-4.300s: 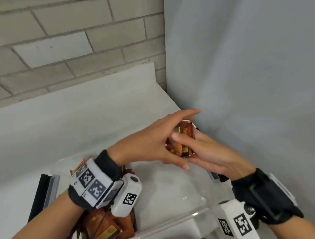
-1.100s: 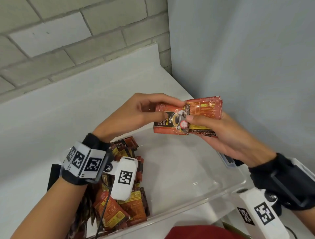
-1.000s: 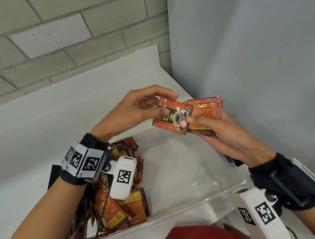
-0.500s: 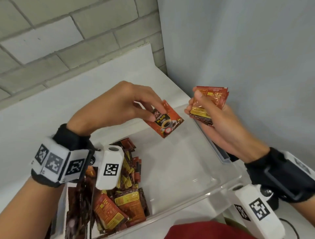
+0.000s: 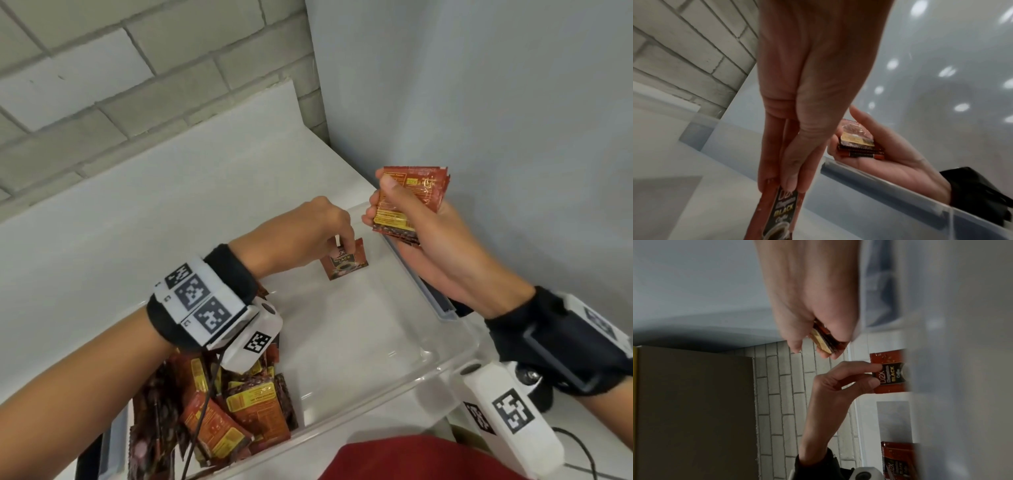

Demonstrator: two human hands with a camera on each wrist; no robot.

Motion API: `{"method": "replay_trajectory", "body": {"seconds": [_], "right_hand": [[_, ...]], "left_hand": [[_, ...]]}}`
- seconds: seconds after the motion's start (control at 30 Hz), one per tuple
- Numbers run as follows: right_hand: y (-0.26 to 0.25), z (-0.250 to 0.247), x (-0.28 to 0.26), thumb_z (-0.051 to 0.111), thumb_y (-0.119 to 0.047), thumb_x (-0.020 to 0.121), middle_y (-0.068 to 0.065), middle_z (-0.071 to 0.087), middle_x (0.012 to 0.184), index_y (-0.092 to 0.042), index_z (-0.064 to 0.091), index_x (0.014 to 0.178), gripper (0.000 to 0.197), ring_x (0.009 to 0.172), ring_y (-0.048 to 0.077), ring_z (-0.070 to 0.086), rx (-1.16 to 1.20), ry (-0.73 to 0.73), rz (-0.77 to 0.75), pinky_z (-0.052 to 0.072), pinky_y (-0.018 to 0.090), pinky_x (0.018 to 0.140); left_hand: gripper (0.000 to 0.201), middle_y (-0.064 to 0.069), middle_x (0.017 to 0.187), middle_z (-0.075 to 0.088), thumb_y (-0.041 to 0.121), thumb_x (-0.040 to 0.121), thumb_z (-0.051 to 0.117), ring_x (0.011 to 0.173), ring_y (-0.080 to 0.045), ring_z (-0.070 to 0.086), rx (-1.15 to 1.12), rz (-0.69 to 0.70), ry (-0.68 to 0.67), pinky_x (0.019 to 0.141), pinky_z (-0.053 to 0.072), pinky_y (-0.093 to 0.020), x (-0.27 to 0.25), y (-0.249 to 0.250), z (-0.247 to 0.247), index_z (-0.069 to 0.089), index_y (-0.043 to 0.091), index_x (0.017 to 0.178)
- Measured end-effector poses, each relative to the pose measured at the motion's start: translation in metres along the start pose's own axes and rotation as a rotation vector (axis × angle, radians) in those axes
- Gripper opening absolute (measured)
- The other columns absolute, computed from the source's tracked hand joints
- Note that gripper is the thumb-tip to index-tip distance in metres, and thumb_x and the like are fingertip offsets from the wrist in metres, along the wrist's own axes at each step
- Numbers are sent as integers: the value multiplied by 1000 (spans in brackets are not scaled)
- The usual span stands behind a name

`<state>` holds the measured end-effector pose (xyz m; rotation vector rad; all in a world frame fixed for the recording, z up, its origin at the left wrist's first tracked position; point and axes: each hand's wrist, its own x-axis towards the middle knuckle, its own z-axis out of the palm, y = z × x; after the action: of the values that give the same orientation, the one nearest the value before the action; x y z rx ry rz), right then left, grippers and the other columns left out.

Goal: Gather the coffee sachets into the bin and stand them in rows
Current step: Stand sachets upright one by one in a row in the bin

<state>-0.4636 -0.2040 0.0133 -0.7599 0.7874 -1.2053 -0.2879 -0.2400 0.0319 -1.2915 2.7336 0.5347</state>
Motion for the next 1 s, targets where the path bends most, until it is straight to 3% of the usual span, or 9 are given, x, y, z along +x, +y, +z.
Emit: {"method": "replay_trajectory", "body": {"seconds": [0.1, 0.23, 0.37, 0.63, 0.83, 1.0], "right_hand": [[0, 0, 0, 64, -29, 82, 0, 62, 81, -15, 63, 101, 23, 77, 14, 62, 5, 5, -1, 52, 26, 85], [1, 0, 1, 65, -30, 80, 1, 62, 81, -15, 64, 100, 25, 76, 13, 63, -5, 14, -2, 53, 26, 85], [1, 0, 1, 63, -27, 84, 1, 62, 80, -14, 64, 100, 20, 77, 14, 63, -6, 20, -4, 53, 26, 84], [1, 0, 1, 62, -28, 86, 1, 63, 80, -14, 64, 97, 18, 78, 15, 64, -14, 29, -1, 53, 28, 85], [1, 0, 1, 65, -34, 75, 0, 65, 78, -15, 65, 94, 27, 78, 15, 65, -24, 15, -12, 51, 28, 84], [0, 0, -1, 64, -36, 75, 0, 65, 77, -15, 64, 94, 28, 78, 14, 65, -40, 8, -15, 52, 27, 83]], "left_hand": [[28, -6, 102, 69, -5, 86, 59, 82, -11, 52, -3, -1, 0, 74, 48, -30, 1, 1, 3, 75, 13, 101], [27, -8, 107, 67, -3, 87, 60, 92, -24, 62, 37, -26, -12, 79, 51, -40, 5, 1, 9, 74, 14, 104], [26, -9, 104, 66, 0, 88, 60, 88, -28, 63, 93, -10, 10, 74, 52, -45, 6, 0, 12, 73, 16, 104], [25, -6, 104, 62, 6, 92, 55, 91, -27, 61, 309, -12, 19, 68, 51, -39, 2, 13, 12, 68, 18, 110], [25, -7, 112, 54, 8, 94, 58, 93, -26, 60, 346, 0, 67, 70, 52, -38, -1, 21, 11, 65, 15, 117], [23, -9, 110, 53, 10, 94, 59, 93, -25, 59, 369, 5, 80, 68, 51, -35, 0, 23, 12, 65, 12, 116]]}}
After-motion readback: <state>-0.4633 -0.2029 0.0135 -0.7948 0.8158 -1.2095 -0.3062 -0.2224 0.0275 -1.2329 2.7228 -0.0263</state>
